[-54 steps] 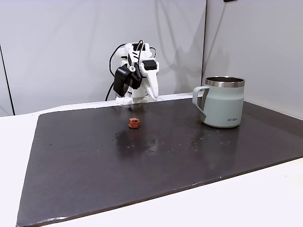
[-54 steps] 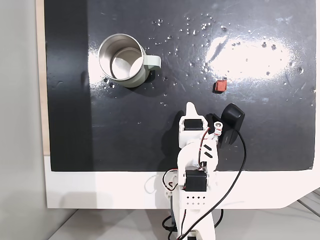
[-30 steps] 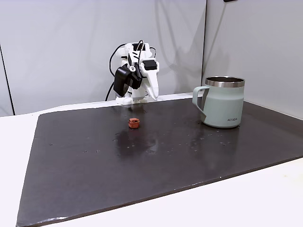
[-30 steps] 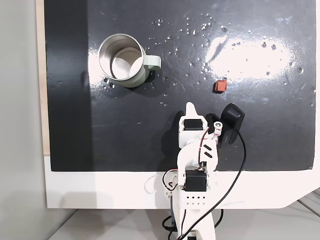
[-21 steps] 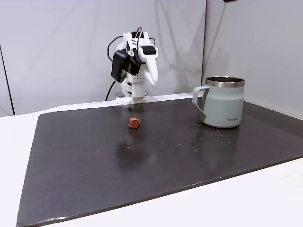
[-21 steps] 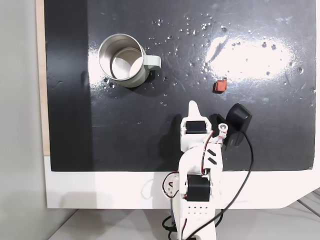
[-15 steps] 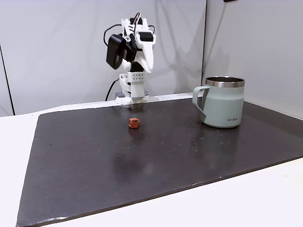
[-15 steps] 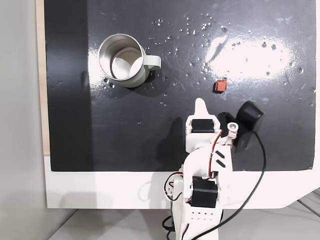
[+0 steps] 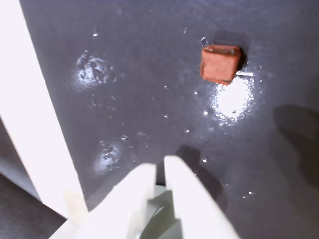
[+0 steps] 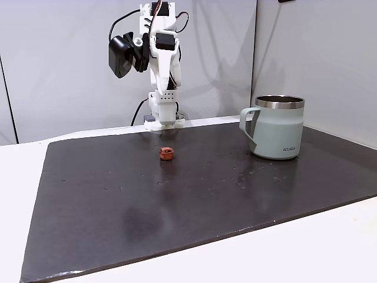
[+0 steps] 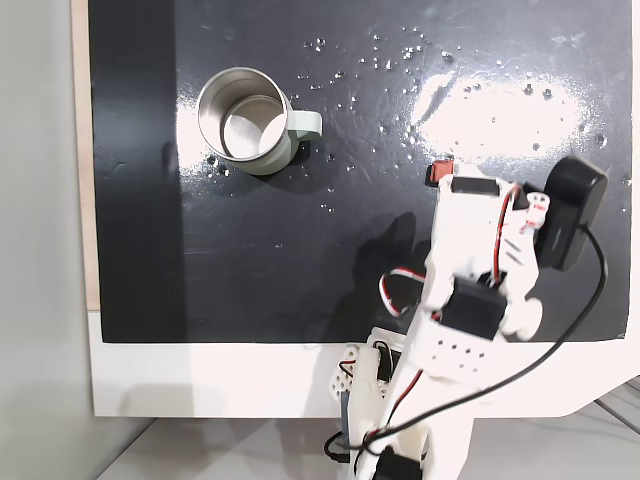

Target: Grasp a cube and put it in the cup.

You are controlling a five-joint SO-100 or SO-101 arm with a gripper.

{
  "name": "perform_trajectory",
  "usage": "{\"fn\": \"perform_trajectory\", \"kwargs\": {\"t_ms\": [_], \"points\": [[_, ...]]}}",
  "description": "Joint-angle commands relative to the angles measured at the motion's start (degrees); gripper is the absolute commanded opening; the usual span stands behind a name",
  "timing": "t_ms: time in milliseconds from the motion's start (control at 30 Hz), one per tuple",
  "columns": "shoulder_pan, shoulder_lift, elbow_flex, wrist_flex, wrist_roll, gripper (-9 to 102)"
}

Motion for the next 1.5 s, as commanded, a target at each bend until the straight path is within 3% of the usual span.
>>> {"fn": "perform_trajectory", "kwargs": {"t_ms": [0,367,800,867,1033,1467], "points": [[-0.9,-5.2,-7.4,1.1,-2.6,0],[-3.6,-15.5,-7.1,2.5,-14.8,0],[-2.3,-23.8,-11.4,6.2,-17.5,0],[-2.1,-25.5,-12.9,7.6,-17.5,3],[-1.6,-27.6,-14.8,9.5,-17.2,23],[-0.2,-32.5,-14.9,8.7,-17.1,25]]}}
